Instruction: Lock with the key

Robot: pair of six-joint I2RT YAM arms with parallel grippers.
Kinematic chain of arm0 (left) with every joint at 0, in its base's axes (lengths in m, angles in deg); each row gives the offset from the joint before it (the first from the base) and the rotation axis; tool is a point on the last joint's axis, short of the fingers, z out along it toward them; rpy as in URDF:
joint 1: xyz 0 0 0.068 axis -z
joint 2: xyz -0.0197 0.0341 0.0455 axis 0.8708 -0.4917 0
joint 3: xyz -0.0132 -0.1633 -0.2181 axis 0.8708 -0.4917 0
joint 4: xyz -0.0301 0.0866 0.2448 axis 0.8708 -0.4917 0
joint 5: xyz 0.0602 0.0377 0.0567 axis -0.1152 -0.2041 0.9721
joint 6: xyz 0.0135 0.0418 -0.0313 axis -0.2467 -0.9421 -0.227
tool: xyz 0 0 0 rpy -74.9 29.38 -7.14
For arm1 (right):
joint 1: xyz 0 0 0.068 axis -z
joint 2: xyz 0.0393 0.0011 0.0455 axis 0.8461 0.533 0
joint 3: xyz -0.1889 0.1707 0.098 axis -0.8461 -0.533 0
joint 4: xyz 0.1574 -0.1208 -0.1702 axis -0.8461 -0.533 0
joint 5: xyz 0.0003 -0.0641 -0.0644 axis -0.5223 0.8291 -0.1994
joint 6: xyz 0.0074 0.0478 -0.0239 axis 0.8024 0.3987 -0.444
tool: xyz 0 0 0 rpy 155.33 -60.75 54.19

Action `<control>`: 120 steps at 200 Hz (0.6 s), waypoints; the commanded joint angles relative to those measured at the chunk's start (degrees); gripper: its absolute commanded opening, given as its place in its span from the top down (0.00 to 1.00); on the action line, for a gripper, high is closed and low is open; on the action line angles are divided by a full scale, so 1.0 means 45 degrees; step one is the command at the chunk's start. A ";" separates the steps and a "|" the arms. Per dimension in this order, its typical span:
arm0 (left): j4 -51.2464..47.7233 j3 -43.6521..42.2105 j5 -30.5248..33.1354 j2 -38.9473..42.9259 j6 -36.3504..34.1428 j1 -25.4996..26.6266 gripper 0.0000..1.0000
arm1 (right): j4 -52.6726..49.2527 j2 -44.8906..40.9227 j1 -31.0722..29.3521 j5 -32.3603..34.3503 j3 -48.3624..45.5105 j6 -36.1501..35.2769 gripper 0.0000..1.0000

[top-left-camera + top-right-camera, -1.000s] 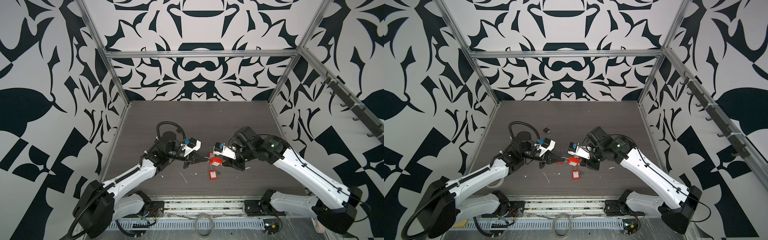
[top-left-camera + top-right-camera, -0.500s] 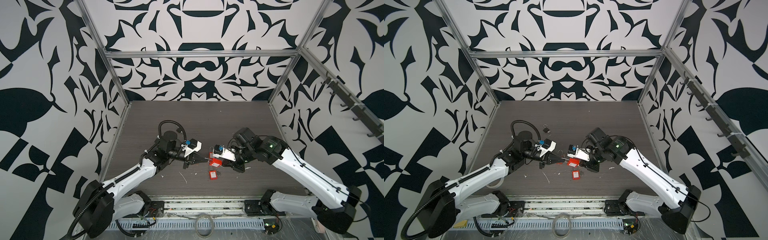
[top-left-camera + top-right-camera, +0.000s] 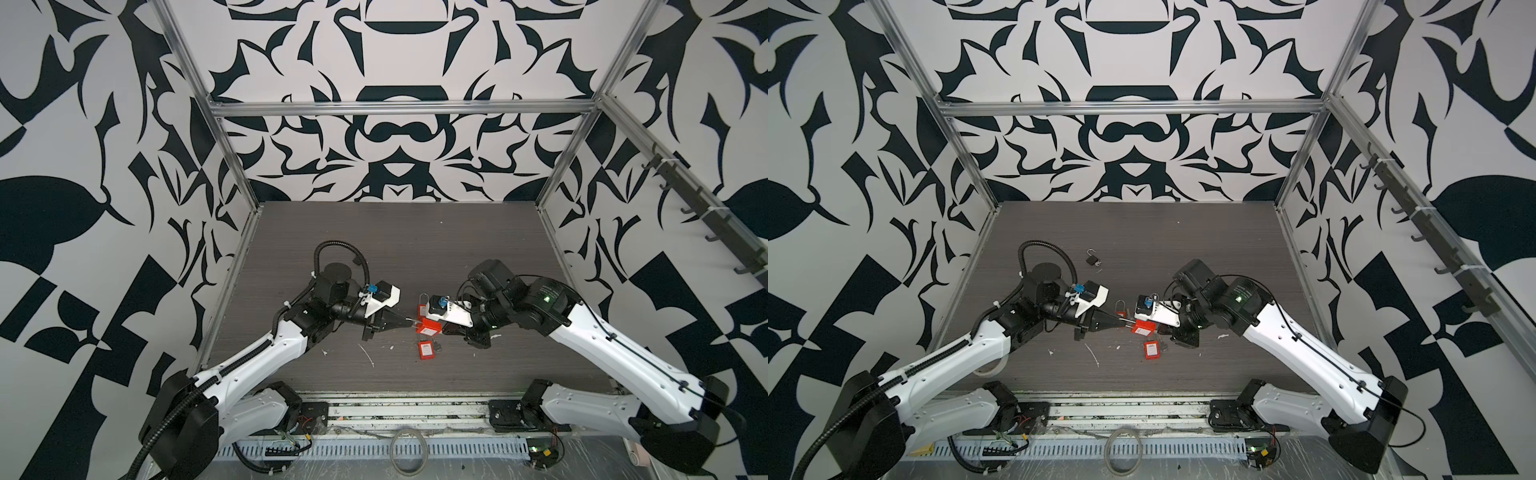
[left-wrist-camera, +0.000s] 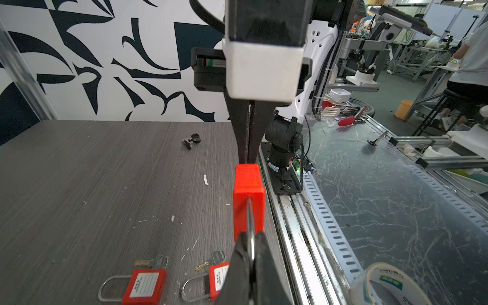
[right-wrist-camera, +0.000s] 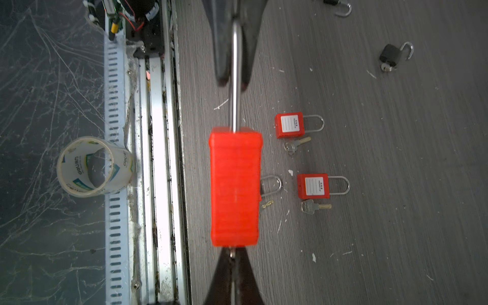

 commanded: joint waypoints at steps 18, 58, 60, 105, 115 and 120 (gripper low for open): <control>-0.1550 0.0258 0.0209 0.0643 -0.1017 -0.0217 1.00 | -0.1259 -0.0290 0.0124 0.1099 -0.0245 -0.0368 0.97; -0.2547 0.0663 0.0484 0.0565 -0.1737 -0.0308 1.00 | -0.1142 -0.0236 0.0440 0.1346 -0.0290 -0.0459 0.97; -0.2737 0.0724 0.0507 0.0532 -0.1822 -0.0321 1.00 | -0.1125 -0.0237 0.0460 0.1372 -0.0298 -0.0440 0.97; -0.8382 0.2757 0.2069 -0.0436 -0.4588 -0.0391 1.00 | 0.0389 -0.0845 0.0766 0.2270 -0.0884 0.1386 0.97; -0.9292 0.3103 0.2640 -0.0712 -0.4918 -0.0386 1.00 | 0.0701 -0.0998 0.0804 0.2027 -0.0921 0.1909 0.97; -0.9682 0.3244 0.2850 -0.0872 -0.5051 -0.0397 1.00 | 0.0885 -0.1029 0.0809 0.1935 -0.0946 0.2211 0.96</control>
